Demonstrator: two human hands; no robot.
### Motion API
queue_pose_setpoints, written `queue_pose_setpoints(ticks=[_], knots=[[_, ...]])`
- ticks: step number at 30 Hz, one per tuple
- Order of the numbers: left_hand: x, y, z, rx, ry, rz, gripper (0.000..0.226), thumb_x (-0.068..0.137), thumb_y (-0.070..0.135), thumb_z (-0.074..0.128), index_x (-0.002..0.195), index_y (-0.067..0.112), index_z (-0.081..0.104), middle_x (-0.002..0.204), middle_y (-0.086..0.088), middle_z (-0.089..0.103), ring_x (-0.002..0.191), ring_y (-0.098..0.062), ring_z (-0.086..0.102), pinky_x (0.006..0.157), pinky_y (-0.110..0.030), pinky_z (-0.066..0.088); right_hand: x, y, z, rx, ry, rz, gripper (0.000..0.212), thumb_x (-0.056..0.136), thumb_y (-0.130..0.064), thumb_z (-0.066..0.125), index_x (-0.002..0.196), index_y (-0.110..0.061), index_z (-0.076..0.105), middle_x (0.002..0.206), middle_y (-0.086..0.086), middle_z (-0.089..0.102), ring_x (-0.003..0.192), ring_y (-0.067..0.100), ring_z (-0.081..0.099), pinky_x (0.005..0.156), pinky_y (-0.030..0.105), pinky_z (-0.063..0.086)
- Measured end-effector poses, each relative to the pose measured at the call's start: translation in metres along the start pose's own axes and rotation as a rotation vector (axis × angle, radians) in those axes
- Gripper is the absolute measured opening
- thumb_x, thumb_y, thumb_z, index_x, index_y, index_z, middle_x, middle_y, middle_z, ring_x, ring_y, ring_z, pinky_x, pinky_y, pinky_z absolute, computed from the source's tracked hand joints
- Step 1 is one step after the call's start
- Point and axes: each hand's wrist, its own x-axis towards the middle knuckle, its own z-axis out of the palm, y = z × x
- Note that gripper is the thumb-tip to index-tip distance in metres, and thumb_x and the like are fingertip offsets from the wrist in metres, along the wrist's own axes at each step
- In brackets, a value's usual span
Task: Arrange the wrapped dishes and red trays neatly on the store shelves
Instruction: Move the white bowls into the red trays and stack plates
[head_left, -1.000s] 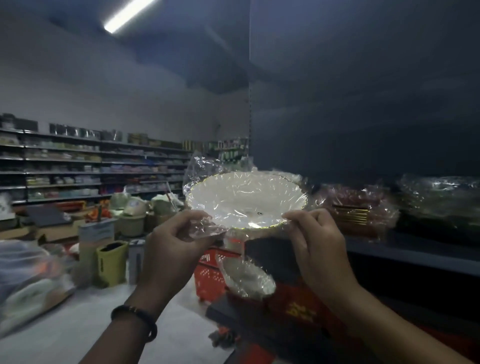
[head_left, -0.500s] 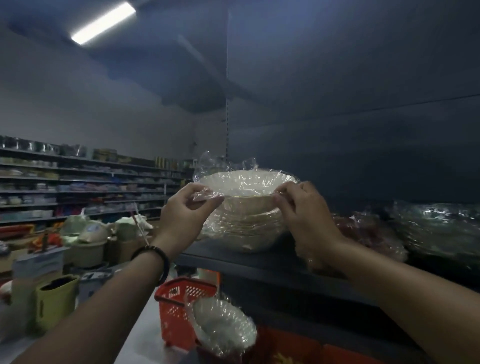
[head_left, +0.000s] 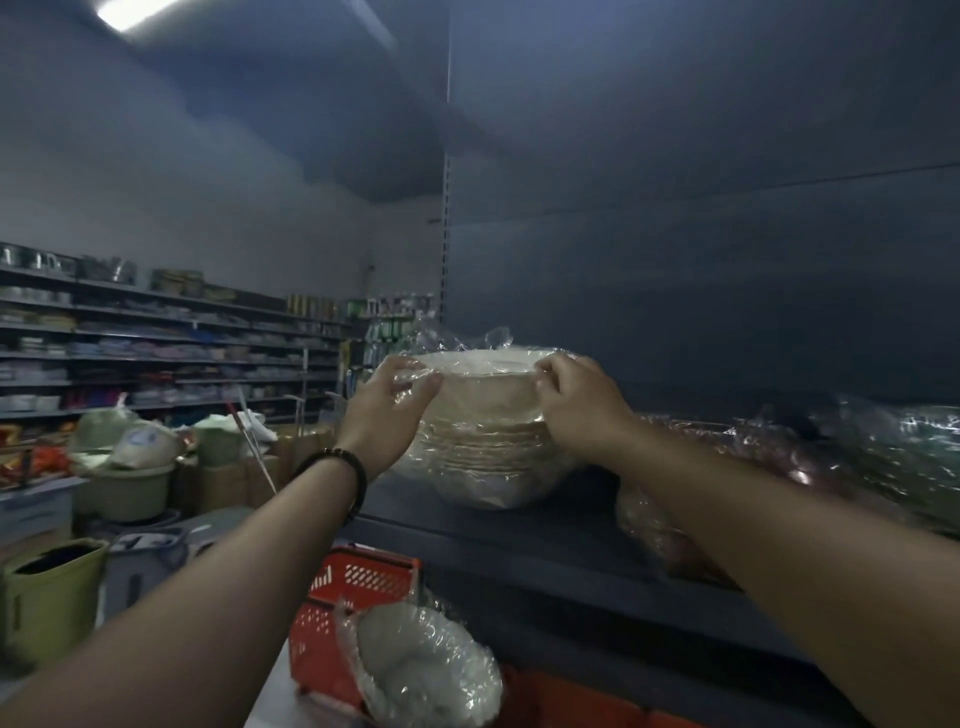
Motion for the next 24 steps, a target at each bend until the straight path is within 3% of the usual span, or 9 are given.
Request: queue_pose_setpoints(ticks=[3,5,7,9,13,16,20,24], knots=[[-0.003,-0.007,0.008,0.102,-0.062,-0.041,0.054,0.094,0.071,0.057,0.140,0.044,0.056,0.142,0.005,0.067,0.123,-0.021,0.065,0.110,-0.049,0.051,0.004,0.011,0.017,-0.105,-0.094,0.078,0.026,0.107,-0.039,0.040,0.107,-0.022,0.059,0.136,0.016,0.055,0.121,0.031,0.054,0.098,0.037,0.041],[-0.005,-0.011,0.012,0.228,-0.077,-0.041,0.054,0.100,0.065,0.054,0.145,0.036,0.055,0.150,-0.004,0.058,0.132,-0.029,0.056,0.115,-0.051,0.045,0.002,0.014,0.021,-0.206,-0.132,0.151,0.035,0.103,-0.050,0.037,0.116,-0.025,0.059,0.146,0.016,0.042,0.135,0.039,0.042,0.115,0.053,0.035],[-0.008,-0.013,0.013,0.348,-0.048,-0.001,0.053,0.105,0.059,0.051,0.150,0.030,0.054,0.162,-0.008,0.042,0.149,-0.035,0.037,0.124,-0.053,0.031,-0.001,0.012,0.020,-0.266,-0.136,0.209,0.042,0.098,-0.059,0.035,0.123,-0.033,0.056,0.148,0.008,0.027,0.140,0.040,0.031,0.118,0.063,0.026],[-0.010,-0.015,0.012,0.431,-0.043,0.064,0.057,0.108,0.055,0.046,0.156,0.025,0.050,0.170,-0.005,0.033,0.157,-0.032,0.024,0.128,-0.052,0.021,-0.001,0.007,0.017,-0.296,-0.154,0.200,0.040,0.102,-0.055,0.037,0.124,-0.027,0.055,0.148,0.008,0.021,0.140,0.039,0.027,0.116,0.061,0.029],[-0.013,-0.023,0.009,0.513,-0.089,0.099,0.062,0.108,0.061,0.037,0.159,0.027,0.043,0.168,0.002,0.040,0.157,-0.028,0.026,0.127,-0.054,0.026,0.005,0.008,0.016,-0.369,-0.240,0.147,0.048,0.107,-0.045,0.038,0.139,-0.014,0.054,0.156,0.019,0.034,0.145,0.042,0.034,0.120,0.054,0.034],[-0.015,-0.023,0.007,0.527,-0.117,0.082,0.065,0.105,0.065,0.036,0.159,0.030,0.043,0.169,0.003,0.039,0.156,-0.028,0.029,0.126,-0.053,0.027,0.003,0.007,0.017,-0.396,-0.254,0.141,0.044,0.099,-0.033,0.045,0.135,-0.012,0.058,0.153,0.018,0.045,0.139,0.040,0.045,0.115,0.049,0.042],[-0.019,-0.022,0.006,0.560,-0.146,0.075,0.067,0.103,0.066,0.036,0.160,0.032,0.041,0.168,0.003,0.040,0.153,-0.029,0.033,0.123,-0.053,0.031,-0.005,-0.002,0.015,-0.388,-0.292,0.174,0.041,0.102,-0.018,0.041,0.137,-0.007,0.058,0.152,0.018,0.048,0.142,0.038,0.042,0.116,0.048,0.040],[-0.022,-0.019,0.005,0.580,-0.189,0.058,0.072,0.097,0.066,0.041,0.160,0.032,0.039,0.169,0.004,0.039,0.152,-0.029,0.035,0.120,-0.051,0.034,-0.008,-0.005,0.017,-0.404,-0.311,0.139,0.031,0.103,-0.020,0.038,0.120,-0.007,0.061,0.131,0.023,0.060,0.125,0.044,0.056,0.106,0.051,0.048]])
